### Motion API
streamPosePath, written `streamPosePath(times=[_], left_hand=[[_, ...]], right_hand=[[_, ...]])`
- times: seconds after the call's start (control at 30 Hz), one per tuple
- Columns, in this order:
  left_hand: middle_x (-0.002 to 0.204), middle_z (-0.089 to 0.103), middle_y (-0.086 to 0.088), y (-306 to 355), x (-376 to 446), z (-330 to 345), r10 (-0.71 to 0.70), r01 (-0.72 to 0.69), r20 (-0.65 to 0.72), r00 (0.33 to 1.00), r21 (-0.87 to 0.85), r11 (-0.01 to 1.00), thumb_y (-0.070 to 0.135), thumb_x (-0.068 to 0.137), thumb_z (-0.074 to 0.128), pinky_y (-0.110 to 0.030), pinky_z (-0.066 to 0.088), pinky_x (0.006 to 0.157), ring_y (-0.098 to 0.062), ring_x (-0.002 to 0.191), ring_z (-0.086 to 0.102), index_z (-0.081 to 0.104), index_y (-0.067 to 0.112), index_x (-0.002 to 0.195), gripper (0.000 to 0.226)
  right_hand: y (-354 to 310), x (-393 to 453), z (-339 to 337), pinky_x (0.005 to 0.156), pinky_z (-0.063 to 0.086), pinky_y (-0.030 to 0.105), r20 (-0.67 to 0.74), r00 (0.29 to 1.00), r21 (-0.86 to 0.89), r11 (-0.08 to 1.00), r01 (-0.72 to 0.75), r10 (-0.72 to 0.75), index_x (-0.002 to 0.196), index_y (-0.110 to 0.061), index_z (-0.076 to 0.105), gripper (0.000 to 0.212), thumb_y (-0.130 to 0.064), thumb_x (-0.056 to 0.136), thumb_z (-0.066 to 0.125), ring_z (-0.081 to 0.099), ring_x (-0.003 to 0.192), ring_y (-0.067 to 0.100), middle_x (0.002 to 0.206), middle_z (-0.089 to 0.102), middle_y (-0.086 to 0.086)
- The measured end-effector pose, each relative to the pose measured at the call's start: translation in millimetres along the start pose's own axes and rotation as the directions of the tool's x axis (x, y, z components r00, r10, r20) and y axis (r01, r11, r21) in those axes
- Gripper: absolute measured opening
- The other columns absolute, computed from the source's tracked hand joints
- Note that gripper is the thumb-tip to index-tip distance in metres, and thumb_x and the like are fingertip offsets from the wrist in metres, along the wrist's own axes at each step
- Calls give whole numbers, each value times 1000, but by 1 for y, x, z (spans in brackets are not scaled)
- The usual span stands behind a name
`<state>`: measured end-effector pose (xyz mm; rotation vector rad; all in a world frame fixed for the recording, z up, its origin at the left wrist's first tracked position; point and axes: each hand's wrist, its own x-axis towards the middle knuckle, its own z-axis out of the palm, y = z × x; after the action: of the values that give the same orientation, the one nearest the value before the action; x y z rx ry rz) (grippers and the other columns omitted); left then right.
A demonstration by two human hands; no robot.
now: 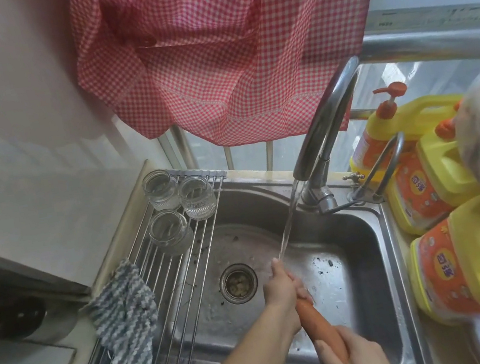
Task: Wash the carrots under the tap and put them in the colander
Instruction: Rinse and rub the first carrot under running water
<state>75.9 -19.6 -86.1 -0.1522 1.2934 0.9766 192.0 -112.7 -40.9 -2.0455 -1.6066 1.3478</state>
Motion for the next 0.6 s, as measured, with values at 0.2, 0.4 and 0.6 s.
streamPosePath(times=[0.2,0.4,0.6], left_hand=[[58,44,-2,12,3,-13,60,73,290,955,-429,900,25,105,38,-19,41,37,-9,39,41,46,12,79,30],[55,37,3,14,4,-7,99,-83,67,993,-207,975,32,107,30,-16,28,33,-6,36,31,43,17,82,32],[40,35,5,22,17,-6,-8,8,-6,1000,-42,999,49,105,26,-13,25,32,-8,27,29,38,18,73,46]], right_hand=[[-8,11,-11,44,36,26,399,909,612,702,-364,123,74,0,71,58,-58,71,65,44,39,24,63,56,22],[-18,10,-8,54,41,27,193,980,267,958,-101,50,80,-11,74,44,-52,72,58,52,54,17,60,62,2],[-19,5,-3,73,48,21,-12,998,-210,976,50,-54,90,-33,61,25,-55,84,51,63,84,11,77,62,-7]])
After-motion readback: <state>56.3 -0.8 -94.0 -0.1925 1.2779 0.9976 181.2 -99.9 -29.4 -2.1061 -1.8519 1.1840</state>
